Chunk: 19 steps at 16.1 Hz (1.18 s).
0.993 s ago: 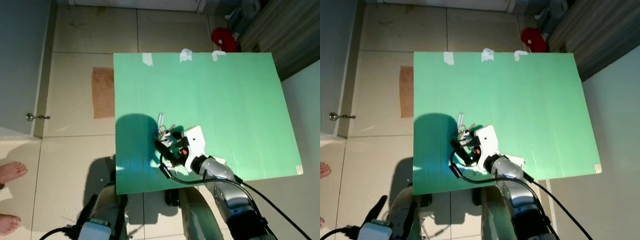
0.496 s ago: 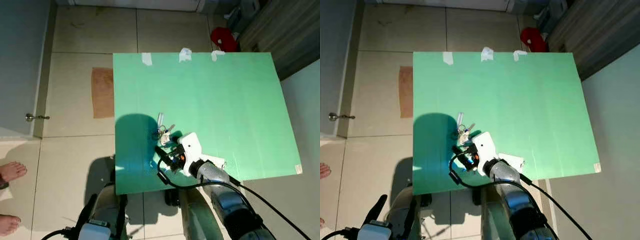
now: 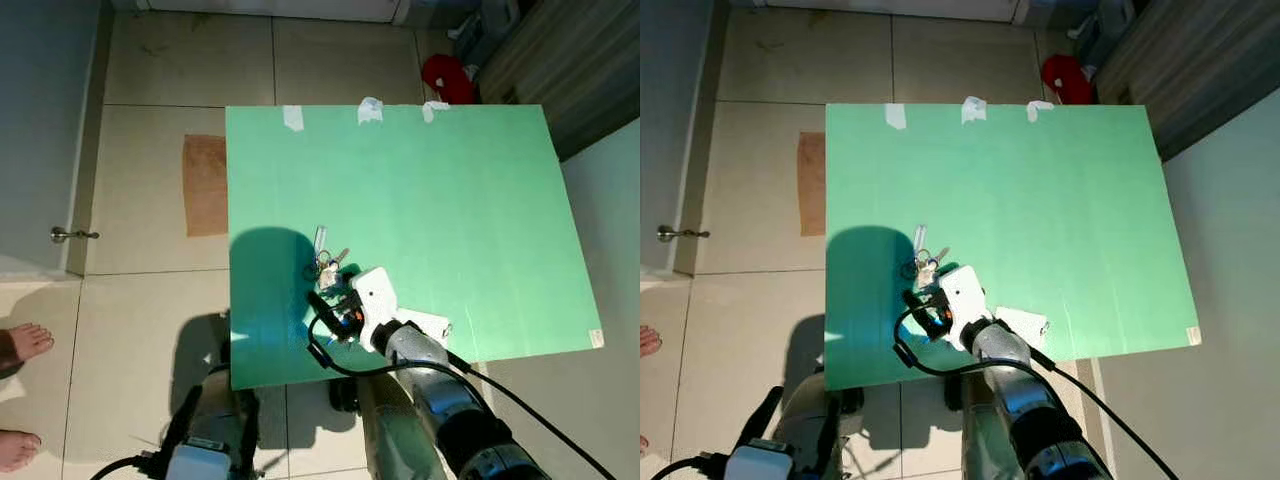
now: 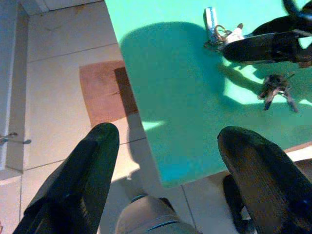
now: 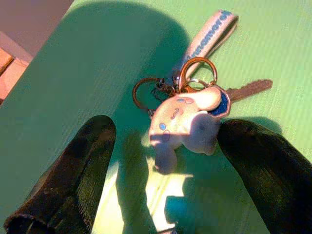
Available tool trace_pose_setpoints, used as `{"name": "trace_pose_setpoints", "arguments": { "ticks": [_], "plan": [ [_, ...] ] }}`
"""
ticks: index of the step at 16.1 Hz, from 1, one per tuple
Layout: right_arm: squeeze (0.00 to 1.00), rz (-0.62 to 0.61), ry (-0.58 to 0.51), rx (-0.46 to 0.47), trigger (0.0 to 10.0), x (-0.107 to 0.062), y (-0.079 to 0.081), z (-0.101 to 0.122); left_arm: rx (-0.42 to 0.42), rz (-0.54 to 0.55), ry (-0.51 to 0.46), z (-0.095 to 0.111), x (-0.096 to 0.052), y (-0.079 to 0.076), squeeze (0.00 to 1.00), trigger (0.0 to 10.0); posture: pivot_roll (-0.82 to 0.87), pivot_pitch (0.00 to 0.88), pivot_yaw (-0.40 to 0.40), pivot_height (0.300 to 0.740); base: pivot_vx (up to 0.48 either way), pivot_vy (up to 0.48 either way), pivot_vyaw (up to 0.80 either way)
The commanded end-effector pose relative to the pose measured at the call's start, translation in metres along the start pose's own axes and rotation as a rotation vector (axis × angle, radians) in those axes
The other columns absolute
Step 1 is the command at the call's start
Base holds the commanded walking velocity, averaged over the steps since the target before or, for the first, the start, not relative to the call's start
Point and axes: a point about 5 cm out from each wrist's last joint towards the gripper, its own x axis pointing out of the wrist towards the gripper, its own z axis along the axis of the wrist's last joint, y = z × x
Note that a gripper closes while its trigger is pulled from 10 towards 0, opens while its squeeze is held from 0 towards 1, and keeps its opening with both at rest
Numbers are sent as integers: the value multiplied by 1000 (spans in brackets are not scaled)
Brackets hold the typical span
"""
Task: Hang keys on a hook
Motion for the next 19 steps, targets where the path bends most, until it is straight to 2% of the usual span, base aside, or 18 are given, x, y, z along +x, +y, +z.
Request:
{"name": "trace_pose_setpoints", "arguments": {
  "ticks": [1,7,9,15,19],
  "plan": [
    [0,-3,59,9,10000,-6,5,-18,-4,-12,43,-5,-7,-5,0,10000,103,474,-144,740,0,0,0],
    [0,-9,86,19,10000,-1,13,-24,0,-10,39,-4,-3,-5,0,10000,118,456,-136,740,0,0,0],
    [0,-25,96,33,0,0,13,-26,-7,-26,36,-3,0,-9,0,10000,117,452,-139,740,0,0,0],
    [0,-92,102,139,0,9,16,-23,-5,-42,34,-1,5,-11,0,10000,115,458,-138,740,0,0,0],
    [0,-101,92,170,0,12,18,-20,-2,-46,31,1,9,-11,0,10000,107,459,-137,740,0,0,0]
  ]
}}
